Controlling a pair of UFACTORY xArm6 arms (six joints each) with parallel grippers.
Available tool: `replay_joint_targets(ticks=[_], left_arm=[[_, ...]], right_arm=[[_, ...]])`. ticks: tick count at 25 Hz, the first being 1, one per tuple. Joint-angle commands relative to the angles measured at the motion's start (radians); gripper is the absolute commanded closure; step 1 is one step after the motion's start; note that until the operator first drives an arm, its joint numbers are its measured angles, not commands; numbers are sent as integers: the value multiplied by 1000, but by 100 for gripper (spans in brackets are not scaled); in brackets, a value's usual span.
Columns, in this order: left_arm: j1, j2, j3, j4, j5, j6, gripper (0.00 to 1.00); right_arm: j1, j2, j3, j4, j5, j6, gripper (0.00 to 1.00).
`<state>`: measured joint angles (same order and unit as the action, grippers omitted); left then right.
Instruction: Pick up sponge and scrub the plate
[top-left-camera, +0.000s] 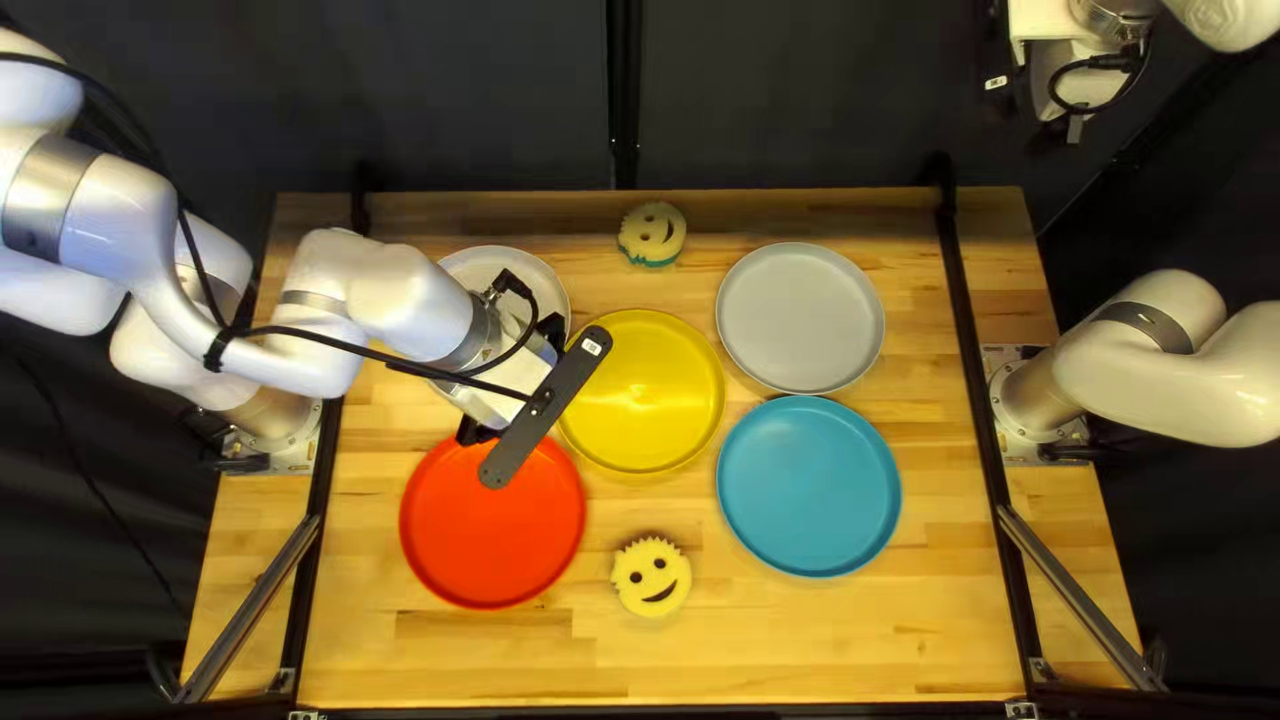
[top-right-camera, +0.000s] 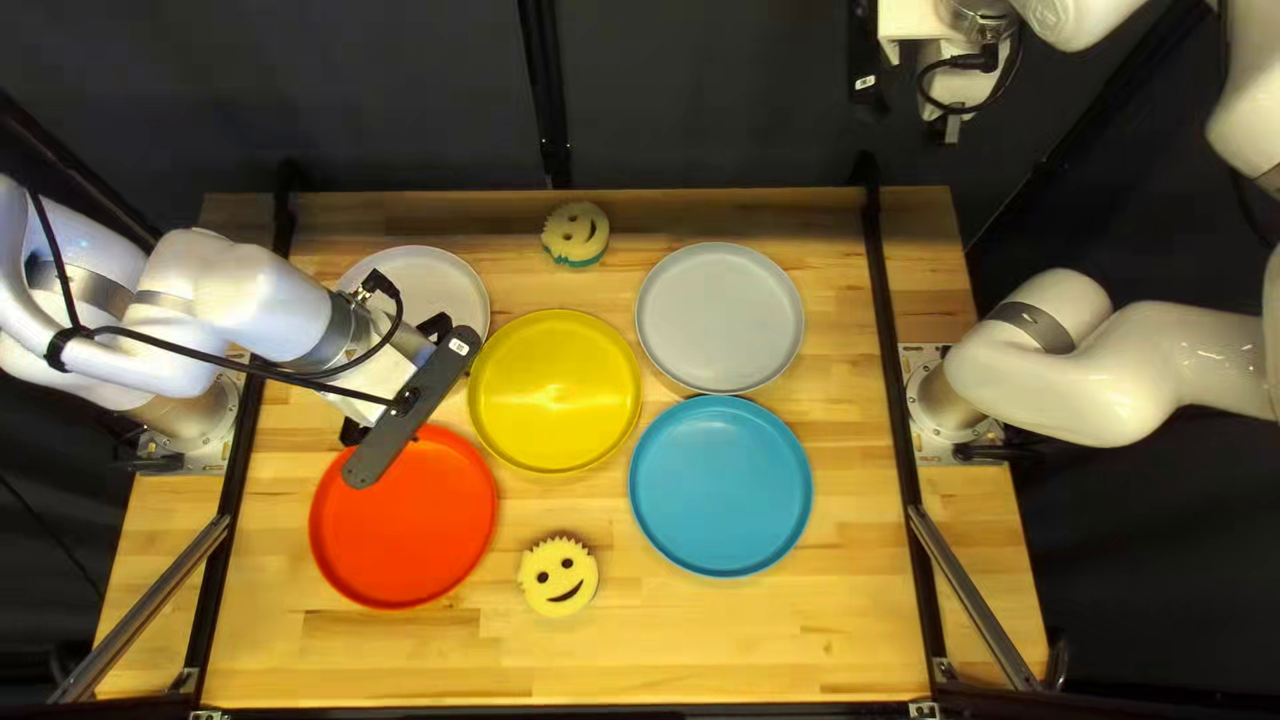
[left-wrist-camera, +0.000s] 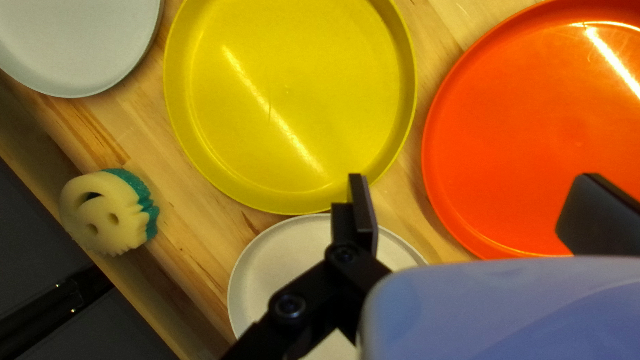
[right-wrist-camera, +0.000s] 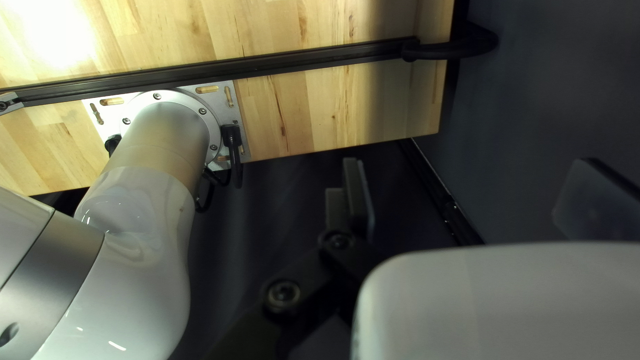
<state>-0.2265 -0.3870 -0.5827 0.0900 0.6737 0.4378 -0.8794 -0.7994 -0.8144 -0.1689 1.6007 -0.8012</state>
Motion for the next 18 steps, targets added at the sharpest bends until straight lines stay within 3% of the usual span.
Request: replay_joint_targets(ticks=[1,8,12,18], left_arm=[[-95,153,-104,46,-70,-107,0],[-204,353,-239,95,-138,-236,0],[-244,540,-404,128,-91,-298,0],[-249,641,-451,88,-132,-262,0]], right_arm=[[0,0,0,0,0,0,0],[0,0,0,0,0,0,0],[0,0,0,0,0,0,0],[0,0,0,0,0,0,0]])
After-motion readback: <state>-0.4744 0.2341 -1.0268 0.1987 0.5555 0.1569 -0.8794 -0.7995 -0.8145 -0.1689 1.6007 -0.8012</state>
